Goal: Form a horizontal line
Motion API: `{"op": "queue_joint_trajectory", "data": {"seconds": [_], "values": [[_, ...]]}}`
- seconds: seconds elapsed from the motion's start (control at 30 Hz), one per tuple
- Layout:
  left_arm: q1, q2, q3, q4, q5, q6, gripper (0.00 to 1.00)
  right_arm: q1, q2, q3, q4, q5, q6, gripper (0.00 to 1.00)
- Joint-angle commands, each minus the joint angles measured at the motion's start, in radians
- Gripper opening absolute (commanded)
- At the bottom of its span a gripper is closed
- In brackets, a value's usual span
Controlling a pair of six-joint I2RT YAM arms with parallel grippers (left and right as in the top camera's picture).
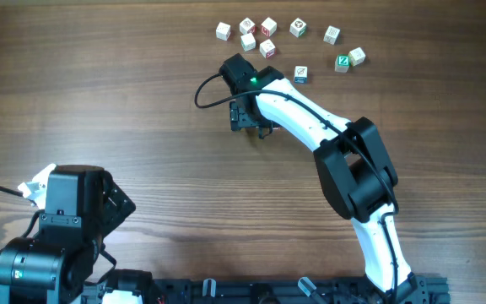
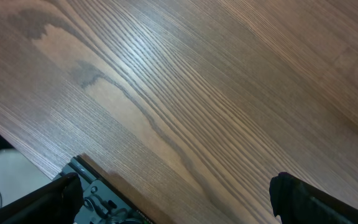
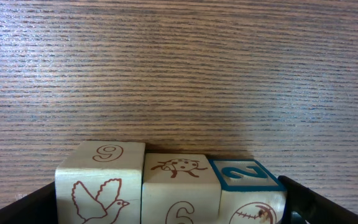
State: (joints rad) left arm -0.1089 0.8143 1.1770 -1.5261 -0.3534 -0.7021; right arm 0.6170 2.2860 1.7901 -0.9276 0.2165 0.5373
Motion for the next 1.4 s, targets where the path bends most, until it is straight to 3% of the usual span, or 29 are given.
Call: {"op": "queue_joint_trajectory", "data": {"seconds": [0.0,0.13,0.17,0.2,0.53,0.87,1.07,1.23,1.37], "values": [[0.006,-0.002,-0.001,-0.001,-0.005,-0.017,1.0,0.003,-0.021,0.011,0.009,-0.015,0.016,0.99],[0.006,-0.002,-0.002,-0.001,-0.005,-0.017,1.0,0.0,-0.021,0.011,-0.001,-0.015,0.099,0.99],[0.006,-0.002,-0.002,-0.001,-0.005,-0.017,1.0,0.0,-0.021,0.011,-0.002,-0.015,0.12,0.89],[0.006,-0.002,-0.001,-0.001,-0.005,-0.017,1.0,0.0,-0.021,0.011,0.0,-0.015,0.121,1.0],[0.006,-0.002,-0.001,-0.001,-0.005,-0.017,1.0,0.0,-0.026,0.011,-0.003,-0.015,0.117,1.0],[0.006,-0.002,-0.001,-0.001,-0.005,-0.017,1.0,0.0,-0.154,0.011,-0.049,0.053,0.118,1.0],[0.006,-0.002,-0.001,-0.001,-0.005,-0.017,1.0,0.0,-0.176,0.01,0.076,0.034,0.117,0.99],[0.006,-0.002,-0.001,-0.001,-0.005,-0.017,1.0,-0.003,-0.176,0.01,0.161,-0.007,0.117,0.54],[0.006,-0.002,-0.001,-0.001,-0.005,-0.017,1.0,-0.003,-0.176,0.01,0.161,-0.007,0.118,0.52]]}}
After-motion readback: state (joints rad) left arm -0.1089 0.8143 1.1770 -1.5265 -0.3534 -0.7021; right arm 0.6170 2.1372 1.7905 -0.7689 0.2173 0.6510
